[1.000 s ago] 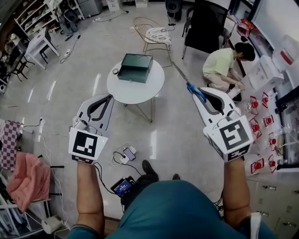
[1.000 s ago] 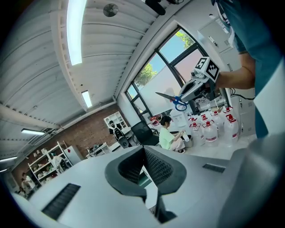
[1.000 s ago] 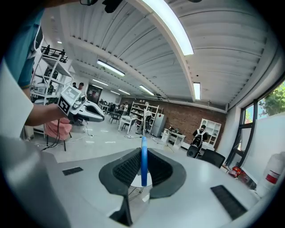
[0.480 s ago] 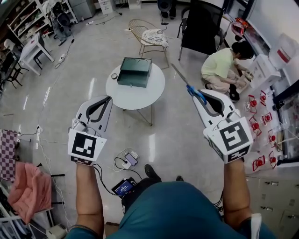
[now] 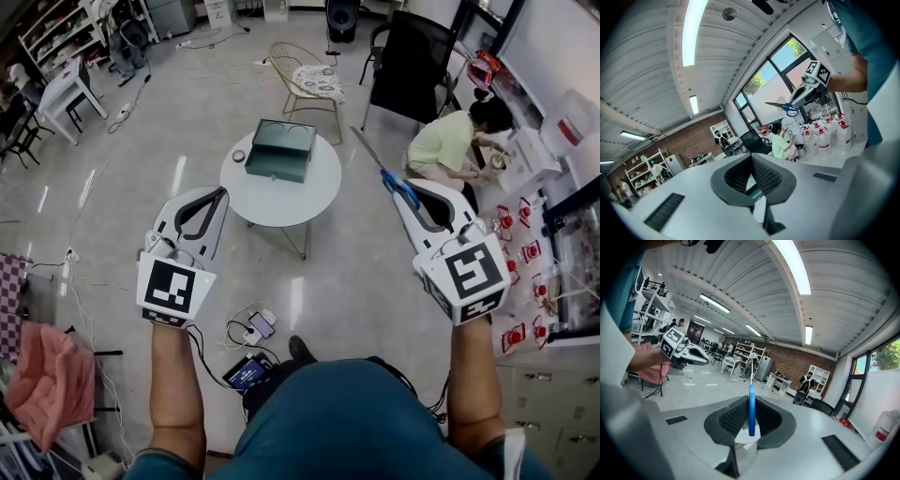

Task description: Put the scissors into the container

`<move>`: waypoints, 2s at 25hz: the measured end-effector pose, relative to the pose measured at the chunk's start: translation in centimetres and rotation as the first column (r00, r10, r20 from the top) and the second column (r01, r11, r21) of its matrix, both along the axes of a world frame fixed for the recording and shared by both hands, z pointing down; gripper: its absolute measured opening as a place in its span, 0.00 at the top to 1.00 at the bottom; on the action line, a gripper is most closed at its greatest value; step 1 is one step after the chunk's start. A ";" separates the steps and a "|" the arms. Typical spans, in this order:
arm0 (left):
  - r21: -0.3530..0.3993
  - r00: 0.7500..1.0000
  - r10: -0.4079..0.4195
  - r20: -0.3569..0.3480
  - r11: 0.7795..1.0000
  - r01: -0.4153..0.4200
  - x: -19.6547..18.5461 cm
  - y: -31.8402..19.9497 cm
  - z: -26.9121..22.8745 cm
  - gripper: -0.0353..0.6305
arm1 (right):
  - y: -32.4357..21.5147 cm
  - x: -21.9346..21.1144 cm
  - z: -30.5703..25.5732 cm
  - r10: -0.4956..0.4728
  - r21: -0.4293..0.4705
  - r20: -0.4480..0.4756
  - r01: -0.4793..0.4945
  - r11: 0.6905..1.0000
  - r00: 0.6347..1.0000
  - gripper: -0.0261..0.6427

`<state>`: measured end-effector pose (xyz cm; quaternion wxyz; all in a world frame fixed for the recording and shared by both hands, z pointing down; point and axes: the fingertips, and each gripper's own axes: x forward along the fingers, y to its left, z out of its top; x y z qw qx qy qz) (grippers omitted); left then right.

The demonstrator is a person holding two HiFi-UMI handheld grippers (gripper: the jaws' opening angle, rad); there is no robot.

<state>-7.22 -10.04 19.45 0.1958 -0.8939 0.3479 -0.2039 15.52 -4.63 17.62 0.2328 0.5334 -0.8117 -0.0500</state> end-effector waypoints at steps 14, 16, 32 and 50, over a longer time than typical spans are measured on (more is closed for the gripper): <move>0.018 0.992 -0.126 -0.016 0.992 0.126 -10.1 -3.0 0.1 0.92 | -7.4 -9.2 0.1 -0.128 0.013 -0.010 0.128 0.992 0.992 0.88; 0.008 0.985 -0.171 -0.001 0.985 0.171 -11.6 -4.0 0.4 0.92 | -9.4 -9.9 0.4 -0.154 0.009 -0.004 0.154 0.988 0.988 0.88; -0.028 0.930 -0.364 0.052 0.930 0.366 -12.4 -15.3 1.9 0.92 | -26.9 -11.4 3.4 -0.360 -0.047 0.037 0.361 0.931 0.932 0.88; -0.078 0.899 -0.427 0.099 0.897 0.435 -10.8 -23.8 4.7 0.92 | -37.7 -11.0 7.8 -0.428 -0.113 0.053 0.431 0.895 0.902 0.88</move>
